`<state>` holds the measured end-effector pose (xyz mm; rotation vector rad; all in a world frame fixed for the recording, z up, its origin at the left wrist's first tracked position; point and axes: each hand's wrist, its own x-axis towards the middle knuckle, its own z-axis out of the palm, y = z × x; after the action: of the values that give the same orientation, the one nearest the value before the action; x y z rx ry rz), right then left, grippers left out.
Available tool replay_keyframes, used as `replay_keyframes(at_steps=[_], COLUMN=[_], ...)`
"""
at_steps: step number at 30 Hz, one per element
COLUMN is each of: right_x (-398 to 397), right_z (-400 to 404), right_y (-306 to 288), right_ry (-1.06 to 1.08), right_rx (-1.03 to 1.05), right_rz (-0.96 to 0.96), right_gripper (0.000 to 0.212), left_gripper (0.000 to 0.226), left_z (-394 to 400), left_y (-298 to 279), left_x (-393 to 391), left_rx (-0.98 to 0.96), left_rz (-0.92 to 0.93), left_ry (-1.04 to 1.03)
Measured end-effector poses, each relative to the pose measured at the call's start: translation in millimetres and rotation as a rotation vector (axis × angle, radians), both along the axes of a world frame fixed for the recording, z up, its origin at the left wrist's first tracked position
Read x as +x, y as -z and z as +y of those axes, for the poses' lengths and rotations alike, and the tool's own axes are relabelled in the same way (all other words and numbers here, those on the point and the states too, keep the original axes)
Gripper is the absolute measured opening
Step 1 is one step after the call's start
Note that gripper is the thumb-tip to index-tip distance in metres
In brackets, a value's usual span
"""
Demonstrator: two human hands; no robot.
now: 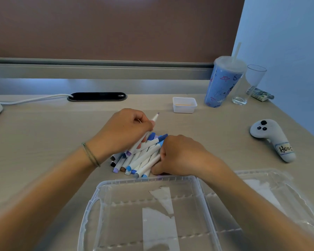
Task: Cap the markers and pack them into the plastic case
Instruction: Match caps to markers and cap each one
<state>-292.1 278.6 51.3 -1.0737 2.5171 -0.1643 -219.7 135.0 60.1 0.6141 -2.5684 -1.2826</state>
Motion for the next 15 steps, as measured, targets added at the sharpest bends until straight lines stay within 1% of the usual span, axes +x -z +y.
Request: replay_keyframes(at_steps=[5, 7, 8, 11, 14, 15], right_x=[-4, -13, -19, -41, -56, -60], right_z=[1, 5, 9, 22, 33, 36], right_y=[-2, -6, -10, -21, -30, -32], right_ry=[0.02, 0.048, 0.071, 0.174, 0.224, 0.236], right_rx=[0.024, 0.013, -0.019, -0.227, -0.481, -0.543], right_rz=[0.038, 0.031, -0.013, -0.284, -0.401, -0.424], right_gripper=[0.035, 0.022, 0.014, 0.016, 0.006, 0.007], left_gripper=[0.023, 0.023, 0.023, 0.022, 0.021, 0.021], left_z=[2, 2, 2, 2, 3, 4], left_y=[1, 2, 2, 1, 1, 1], left_x=[-2, -1, -1, -2, -2, -2], left_rx=[-0.028, -0.028, -0.03, -0.026, -0.026, -0.021], left_rz=[-0.032, -0.035, -0.035, -0.028, -0.019, -0.021], left_ry=[0.042, 0.054, 0.059, 0.069, 0.087, 0.093])
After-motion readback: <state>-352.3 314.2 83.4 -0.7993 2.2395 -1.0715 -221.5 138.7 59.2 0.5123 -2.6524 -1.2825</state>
